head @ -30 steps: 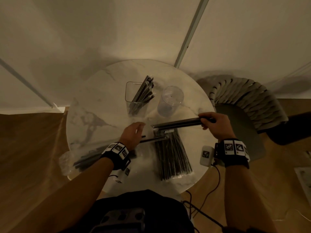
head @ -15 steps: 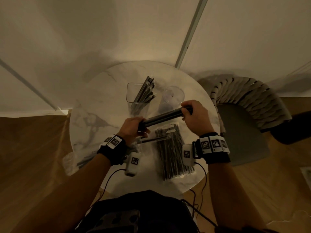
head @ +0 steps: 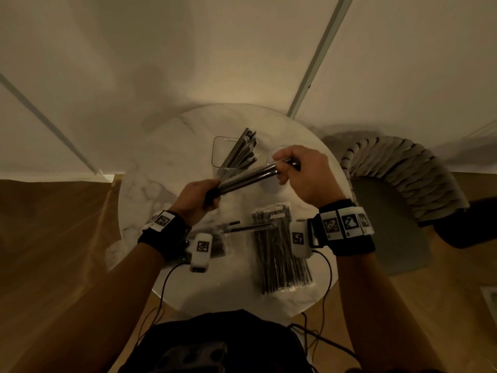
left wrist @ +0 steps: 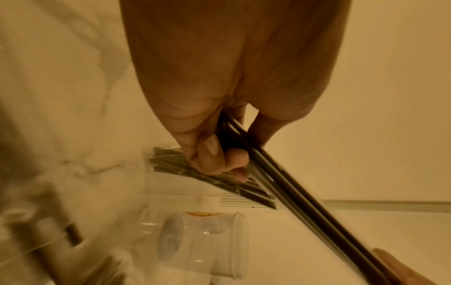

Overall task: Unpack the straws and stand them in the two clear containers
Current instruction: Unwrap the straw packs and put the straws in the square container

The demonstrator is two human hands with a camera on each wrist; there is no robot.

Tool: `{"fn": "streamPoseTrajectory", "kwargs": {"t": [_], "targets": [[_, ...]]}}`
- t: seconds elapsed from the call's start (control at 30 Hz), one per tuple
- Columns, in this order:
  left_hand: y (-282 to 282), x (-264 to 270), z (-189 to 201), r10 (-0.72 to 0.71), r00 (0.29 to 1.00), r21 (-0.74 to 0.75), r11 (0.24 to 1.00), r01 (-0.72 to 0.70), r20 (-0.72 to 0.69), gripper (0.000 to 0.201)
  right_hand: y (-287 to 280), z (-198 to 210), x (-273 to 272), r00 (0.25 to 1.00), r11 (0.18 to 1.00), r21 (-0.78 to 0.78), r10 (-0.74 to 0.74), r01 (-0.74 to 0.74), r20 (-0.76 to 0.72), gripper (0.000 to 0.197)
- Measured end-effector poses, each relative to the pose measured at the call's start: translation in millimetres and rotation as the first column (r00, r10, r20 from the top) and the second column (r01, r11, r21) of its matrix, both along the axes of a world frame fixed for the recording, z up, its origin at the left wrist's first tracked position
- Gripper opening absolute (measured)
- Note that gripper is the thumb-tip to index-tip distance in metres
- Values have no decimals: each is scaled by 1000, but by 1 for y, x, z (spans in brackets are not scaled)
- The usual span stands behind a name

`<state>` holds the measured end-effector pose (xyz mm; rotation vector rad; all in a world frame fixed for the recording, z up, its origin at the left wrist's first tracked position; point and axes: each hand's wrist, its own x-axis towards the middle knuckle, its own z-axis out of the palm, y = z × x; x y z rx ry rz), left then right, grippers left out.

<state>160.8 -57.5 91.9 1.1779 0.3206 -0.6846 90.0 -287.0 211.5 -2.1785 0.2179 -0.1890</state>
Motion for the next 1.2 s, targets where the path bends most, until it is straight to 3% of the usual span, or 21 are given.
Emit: {"fn": "streamPoseTrajectory", "kwargs": {"t": [0.17, 0.27, 0.37, 0.47, 0.57, 0.67, 0.93, 1.03, 1.2], "targets": [[-8, 29, 37, 77, 988, -157, 986, -55, 136, 23, 2, 53, 30, 992, 998, -53, 41, -35, 121, 13], [-9, 47, 48, 134, 971, -125, 986, -110, 198, 26, -4, 78, 46, 985, 990, -133, 58, -36, 161, 14], [-12, 61, 45, 145, 948, 68, 983, -171, 285, 25, -12, 90, 60, 982, 978, -206, 54, -15, 182, 14], [-13, 72, 27, 53, 906, 394, 889, -235, 421, 23, -17, 88, 75, 984, 960, -280, 40, 12, 176, 14], [-15, 74, 10, -195, 863, 646, 741, -181, 466, 32, -17, 75, 91, 991, 930, -366, 68, -21, 118, 14], [-19, 72, 1, -356, 829, 733, 674, -92, 431, 43, -8, 58, 105, 993, 895, -441, 109, -74, 54, 16], [-21, 66, -7, -344, 834, 706, 704, -75, 432, 44, 23, -15, 127, 953, 772, -559, 245, -303, -179, 19], [-22, 65, -6, -324, 839, 696, 713, -88, 438, 44, 33, -41, 120, 945, 733, -597, 270, -326, -184, 23], [-21, 66, -10, -293, 844, 671, 735, -102, 449, 43, 39, -75, 98, 954, 545, -798, 277, -255, -115, 32]]}}
